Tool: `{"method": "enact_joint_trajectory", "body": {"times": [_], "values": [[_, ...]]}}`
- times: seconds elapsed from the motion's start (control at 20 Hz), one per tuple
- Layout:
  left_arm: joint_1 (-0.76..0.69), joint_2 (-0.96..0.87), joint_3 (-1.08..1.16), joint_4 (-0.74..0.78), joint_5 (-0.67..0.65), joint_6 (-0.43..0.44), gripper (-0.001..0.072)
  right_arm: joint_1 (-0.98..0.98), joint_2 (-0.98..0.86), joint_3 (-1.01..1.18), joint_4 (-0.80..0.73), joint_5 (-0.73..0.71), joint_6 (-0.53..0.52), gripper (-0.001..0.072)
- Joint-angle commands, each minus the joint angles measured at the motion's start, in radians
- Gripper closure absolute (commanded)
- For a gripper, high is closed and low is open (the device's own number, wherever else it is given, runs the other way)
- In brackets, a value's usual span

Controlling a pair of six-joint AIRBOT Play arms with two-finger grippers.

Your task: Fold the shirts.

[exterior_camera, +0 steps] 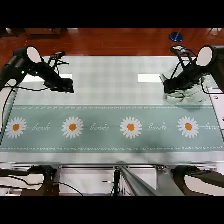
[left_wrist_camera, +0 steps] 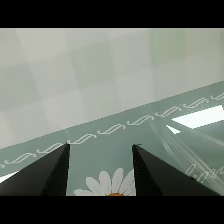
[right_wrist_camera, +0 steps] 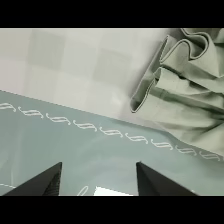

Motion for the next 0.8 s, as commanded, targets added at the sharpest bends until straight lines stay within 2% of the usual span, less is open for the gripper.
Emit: {"method": "enact_joint_trajectory", "body": {"times": [0.0,0.75], "values": [[0.0,-0.001,0.0,0.0,0.0,0.0,0.0228,0.001,0.0,0.0,0.0,0.0,0.0,0.0194],[0.0,-0.001,0.0,0.0,0.0,0.0,0.0228,0.001,0.0,0.0,-0.001,-0.026,-0.001,0.0194]]}}
